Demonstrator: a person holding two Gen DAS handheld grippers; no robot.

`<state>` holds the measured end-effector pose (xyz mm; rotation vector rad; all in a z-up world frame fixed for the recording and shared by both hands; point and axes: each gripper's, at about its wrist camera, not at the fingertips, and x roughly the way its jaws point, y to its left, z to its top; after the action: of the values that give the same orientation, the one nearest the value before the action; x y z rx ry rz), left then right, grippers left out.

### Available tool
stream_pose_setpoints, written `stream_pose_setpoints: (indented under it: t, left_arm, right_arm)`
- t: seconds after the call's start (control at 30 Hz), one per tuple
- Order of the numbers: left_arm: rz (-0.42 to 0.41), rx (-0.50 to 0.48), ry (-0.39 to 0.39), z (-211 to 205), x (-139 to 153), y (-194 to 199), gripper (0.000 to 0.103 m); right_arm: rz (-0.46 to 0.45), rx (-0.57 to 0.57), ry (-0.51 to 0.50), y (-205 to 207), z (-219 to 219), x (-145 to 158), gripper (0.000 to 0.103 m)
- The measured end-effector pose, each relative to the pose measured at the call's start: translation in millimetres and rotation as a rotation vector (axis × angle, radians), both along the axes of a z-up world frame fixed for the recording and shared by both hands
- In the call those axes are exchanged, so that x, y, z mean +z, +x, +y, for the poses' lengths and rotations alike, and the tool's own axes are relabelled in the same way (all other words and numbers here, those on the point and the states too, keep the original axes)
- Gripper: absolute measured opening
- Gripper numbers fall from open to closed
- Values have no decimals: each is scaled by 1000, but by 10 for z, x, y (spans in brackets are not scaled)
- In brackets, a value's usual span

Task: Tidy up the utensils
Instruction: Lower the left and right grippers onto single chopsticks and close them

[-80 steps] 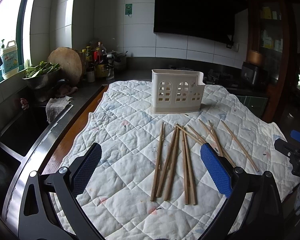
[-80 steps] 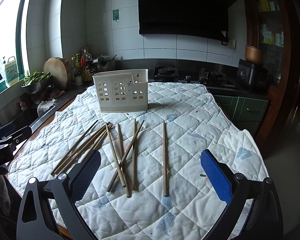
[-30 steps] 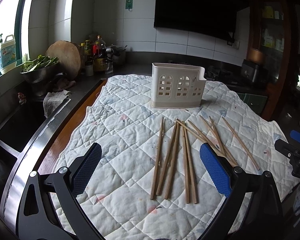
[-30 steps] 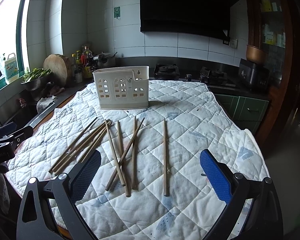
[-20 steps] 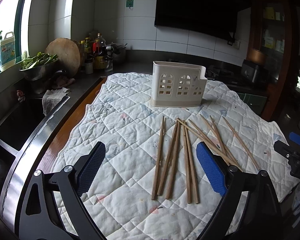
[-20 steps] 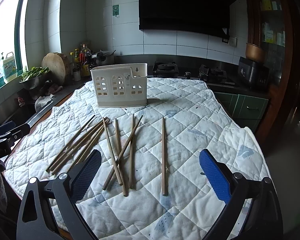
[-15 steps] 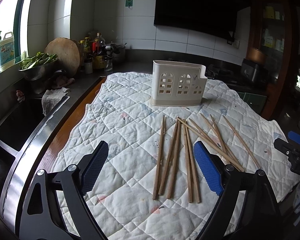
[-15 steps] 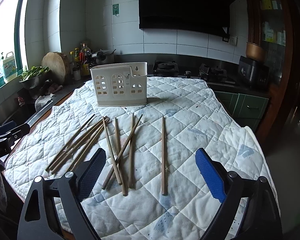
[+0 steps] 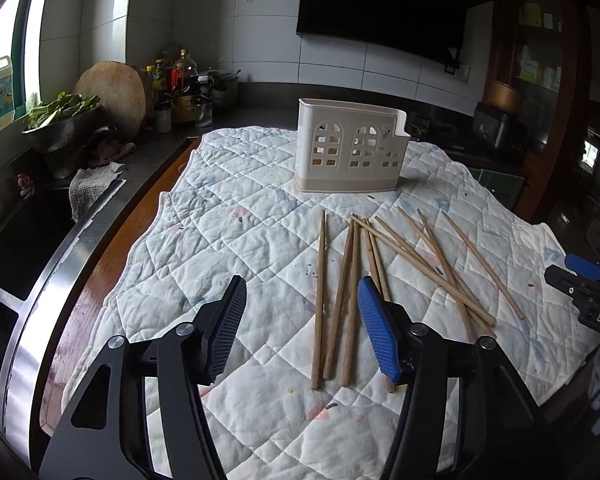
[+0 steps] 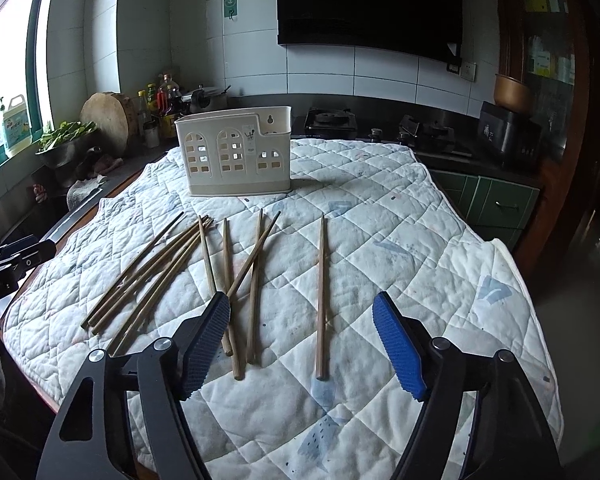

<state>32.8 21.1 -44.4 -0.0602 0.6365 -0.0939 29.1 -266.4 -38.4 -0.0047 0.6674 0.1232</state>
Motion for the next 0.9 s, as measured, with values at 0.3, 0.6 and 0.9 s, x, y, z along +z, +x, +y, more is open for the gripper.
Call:
stream_pose_setpoints:
  t: [0.3, 0.6, 0.9]
  left_arm:
    - [114, -64, -45, -26, -335, 180, 24]
    - [181, -80, -37, -87, -551, 443, 15]
    - [222, -81, -38, -103, -691, 615, 14]
  right_arm:
    - [63, 8, 16, 111, -35, -194, 48]
    - [112, 22, 25, 254, -18, -355, 38]
    - [145, 18, 41, 372, -45, -484, 30]
